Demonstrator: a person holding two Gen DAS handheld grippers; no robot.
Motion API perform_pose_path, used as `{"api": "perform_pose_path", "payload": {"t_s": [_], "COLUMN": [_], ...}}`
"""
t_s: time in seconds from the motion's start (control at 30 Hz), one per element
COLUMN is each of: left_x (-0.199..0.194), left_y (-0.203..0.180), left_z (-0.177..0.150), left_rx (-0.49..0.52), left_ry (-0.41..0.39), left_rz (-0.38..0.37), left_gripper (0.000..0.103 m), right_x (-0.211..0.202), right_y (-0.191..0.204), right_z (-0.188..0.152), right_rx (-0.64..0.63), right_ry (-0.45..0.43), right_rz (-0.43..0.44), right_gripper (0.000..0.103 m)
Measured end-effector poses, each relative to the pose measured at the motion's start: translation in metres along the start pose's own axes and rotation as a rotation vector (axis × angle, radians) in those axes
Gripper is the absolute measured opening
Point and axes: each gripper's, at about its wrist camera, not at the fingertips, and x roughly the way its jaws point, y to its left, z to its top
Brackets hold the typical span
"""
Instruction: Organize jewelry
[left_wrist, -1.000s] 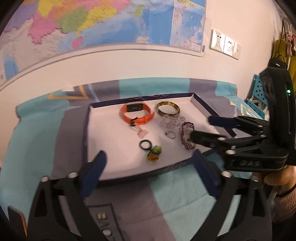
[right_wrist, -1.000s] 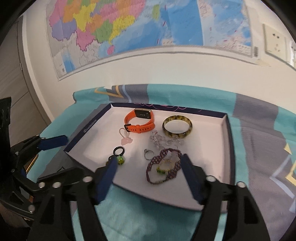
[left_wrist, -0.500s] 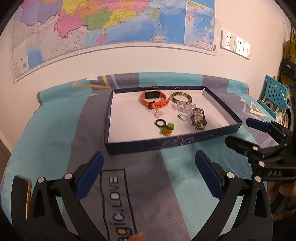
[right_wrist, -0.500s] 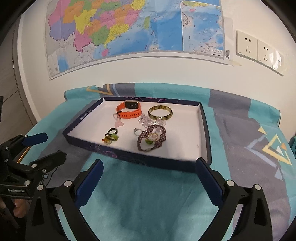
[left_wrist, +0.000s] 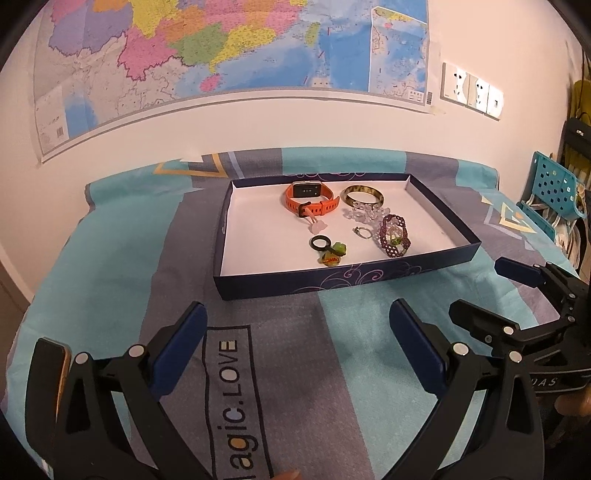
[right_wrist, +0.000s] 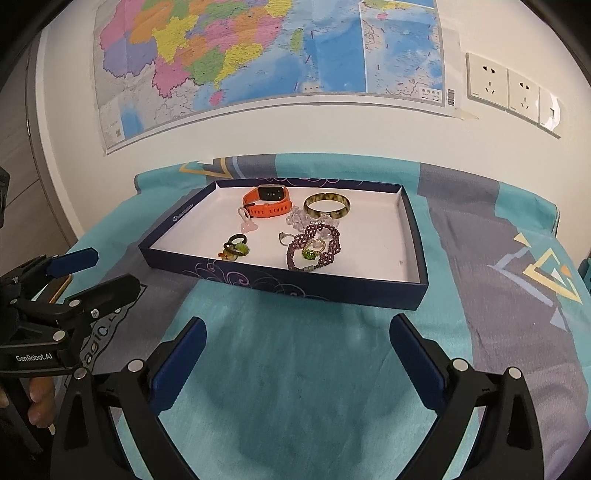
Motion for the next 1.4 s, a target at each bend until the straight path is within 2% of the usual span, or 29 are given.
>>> {"api": "perform_pose_path", "payload": {"t_s": [0.77, 0.93, 1.4], "left_x": [-0.002, 0.0024, 0.0018], "left_y": [-0.002, 0.0007, -0.0028], "left_z": [-0.0046, -0.0053, -0.0063], "left_rx": [-0.017, -0.033, -0.014], "left_ry": [0.007, 0.029, 0.023], "left_rz": [-0.029, -0.028, -0.04], "left_gripper": [0.097, 0.097, 0.097], "right_x": [-0.0028, -0.0025, -0.0032], "right_y": [0.0019, 0.0024, 0.0005], "right_z": [-0.0041, -0.0041, -0.0052], "right_rx": [0.006, 0.004, 0.008], "right_ry": [0.005, 0.003, 0.005], "right_rz": [0.007, 0.012, 0.011], "right_gripper": [0.096, 0.096, 0.096]}}
